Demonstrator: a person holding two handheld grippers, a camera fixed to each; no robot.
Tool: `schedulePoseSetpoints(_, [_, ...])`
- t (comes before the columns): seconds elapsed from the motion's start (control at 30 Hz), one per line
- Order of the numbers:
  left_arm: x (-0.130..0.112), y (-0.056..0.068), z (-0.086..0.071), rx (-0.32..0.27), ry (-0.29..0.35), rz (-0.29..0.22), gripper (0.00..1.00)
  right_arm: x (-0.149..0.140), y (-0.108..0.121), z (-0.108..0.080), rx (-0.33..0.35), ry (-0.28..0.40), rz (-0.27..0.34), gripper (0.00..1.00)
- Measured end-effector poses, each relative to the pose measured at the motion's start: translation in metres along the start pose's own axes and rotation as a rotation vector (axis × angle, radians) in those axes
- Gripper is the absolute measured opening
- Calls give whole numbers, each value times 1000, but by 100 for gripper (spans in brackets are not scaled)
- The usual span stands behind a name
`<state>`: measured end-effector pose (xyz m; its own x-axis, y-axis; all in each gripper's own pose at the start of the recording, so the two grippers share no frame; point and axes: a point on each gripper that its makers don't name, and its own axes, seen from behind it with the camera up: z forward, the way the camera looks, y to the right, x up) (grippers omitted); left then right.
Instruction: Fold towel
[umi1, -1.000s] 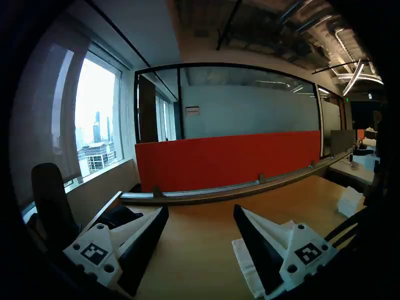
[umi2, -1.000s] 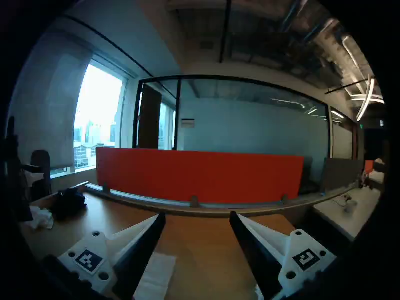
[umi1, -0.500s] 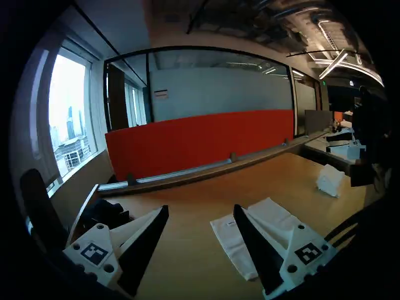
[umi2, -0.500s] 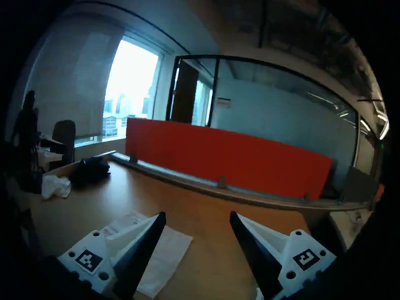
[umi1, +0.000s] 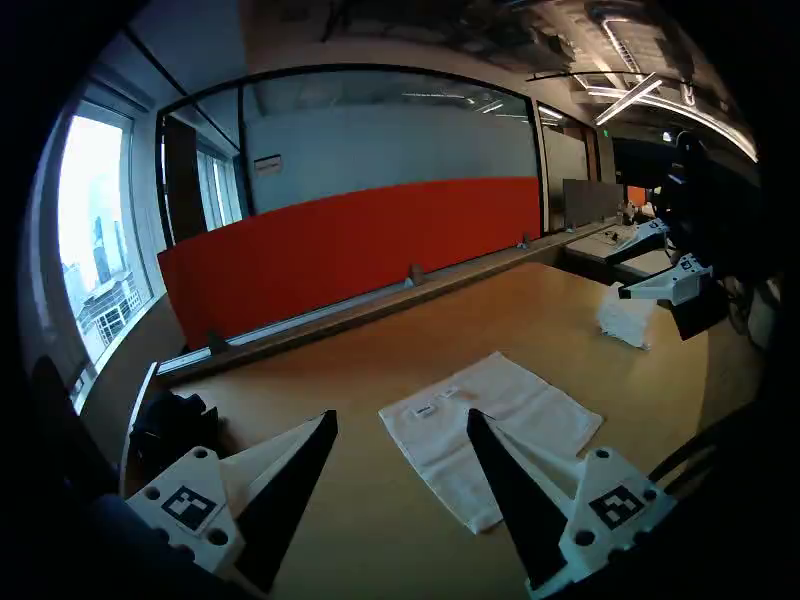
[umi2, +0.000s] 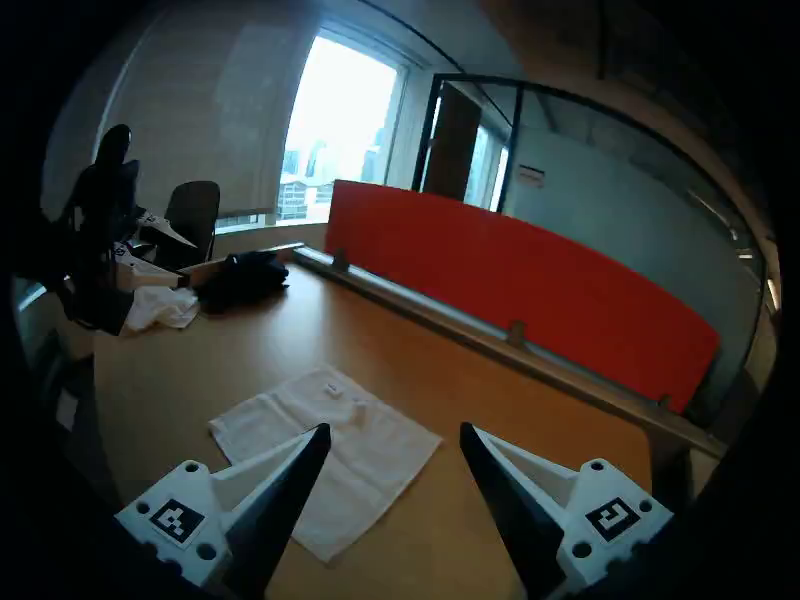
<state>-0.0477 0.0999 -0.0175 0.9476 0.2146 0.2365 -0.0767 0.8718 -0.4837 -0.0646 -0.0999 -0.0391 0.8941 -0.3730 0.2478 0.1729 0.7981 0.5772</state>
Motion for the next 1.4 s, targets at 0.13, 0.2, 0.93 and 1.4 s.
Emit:
schedulePoseSetpoints(0.13, [-12,8,6,-21,-25,4,96,-10,-5,5,16,-24,-9,100])
schedulePoseSetpoints(0.2, [-19,11,8,-29,-37,8,96,-15,-8,7,26,-35,-11,100])
schedulePoseSetpoints(0.93, [-100,49,41,-153,-199,41,96,-95,-40,39,116,-168,-9,100])
schedulePoseSetpoints(1.4, [-164,79,63,-244,-338,56,97,-155,-60,59,173,-279,-12,100])
